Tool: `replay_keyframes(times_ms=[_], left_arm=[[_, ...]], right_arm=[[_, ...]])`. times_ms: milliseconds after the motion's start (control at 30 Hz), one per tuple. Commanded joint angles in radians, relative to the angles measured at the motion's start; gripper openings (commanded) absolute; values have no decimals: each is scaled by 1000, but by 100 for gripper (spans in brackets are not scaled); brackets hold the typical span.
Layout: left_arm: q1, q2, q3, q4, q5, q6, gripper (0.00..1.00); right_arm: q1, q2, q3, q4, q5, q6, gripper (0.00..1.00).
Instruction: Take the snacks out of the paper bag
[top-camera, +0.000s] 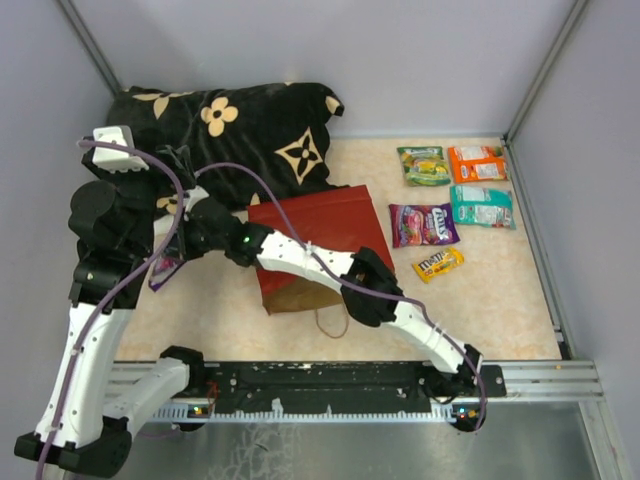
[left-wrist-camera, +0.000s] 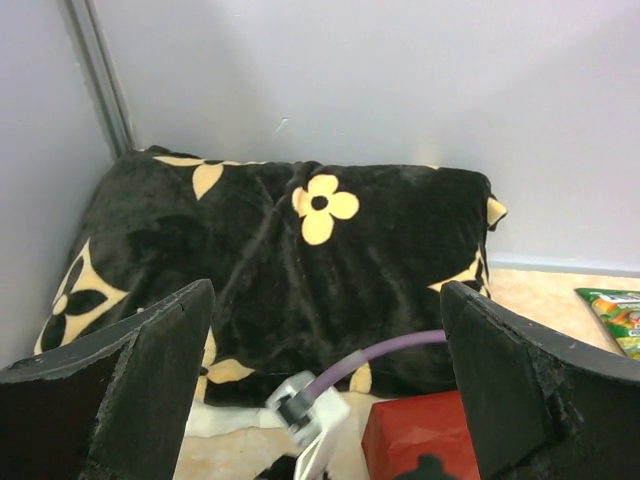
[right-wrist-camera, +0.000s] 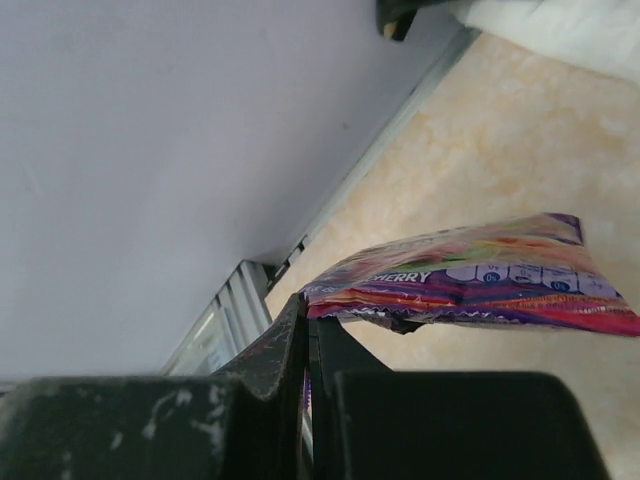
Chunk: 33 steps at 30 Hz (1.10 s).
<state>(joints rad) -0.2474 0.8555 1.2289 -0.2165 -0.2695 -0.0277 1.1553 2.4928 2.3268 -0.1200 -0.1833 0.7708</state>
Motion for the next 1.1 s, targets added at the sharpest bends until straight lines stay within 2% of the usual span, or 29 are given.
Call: replay_keyframes(times_ms=[0, 33, 67, 100, 133, 167, 200, 267, 400, 500, 667, 767, 900, 967, 1067], left_arm=[[34, -10, -12, 27, 20, -17, 100], [41, -15, -14, 28, 22, -19, 100], [49, -21, -15, 31, 27, -20, 100], [56, -23, -16, 31, 35, -25, 100], [64, -26, -19, 32, 45, -31, 100], [72, -27, -19, 32, 60, -37, 100], [80, -26, -22, 34, 80, -45, 100], [105, -18, -17, 31, 117, -62, 100], [130, -2, -9, 23, 155, -83, 100], [134, 2, -7, 20, 156, -83, 100], [134, -3, -13, 8, 180, -89, 100], [134, 11, 4, -11, 208, -88, 100], [135, 9, 7, -17, 221, -92, 100], [135, 2, 0, -11, 215, -93, 100], [135, 0, -2, -10, 217, -95, 100]], right_arm=[[-10, -73, -98, 113, -12, 32, 0], [-6, -99, -183, 159, -11, 45, 0], [-4, -117, -255, 193, -15, 54, 16], [0, -126, -309, 210, -28, 57, 43], [4, -131, -346, 211, -39, 58, 63], [7, -133, -376, 207, -50, 59, 75], [11, -137, -395, 190, -54, 54, 83], [15, -162, -410, 135, -16, 20, 91], [19, -278, -445, 65, 91, -68, 94], [45, -367, -480, 2, 232, -128, 93], [163, -441, -501, -161, 546, -224, 94], [226, -463, -548, -171, 671, -244, 97], [212, -454, -592, -83, 645, -272, 98], [181, -437, -589, -7, 546, -331, 98], [156, -407, -584, 105, 404, -518, 97]])
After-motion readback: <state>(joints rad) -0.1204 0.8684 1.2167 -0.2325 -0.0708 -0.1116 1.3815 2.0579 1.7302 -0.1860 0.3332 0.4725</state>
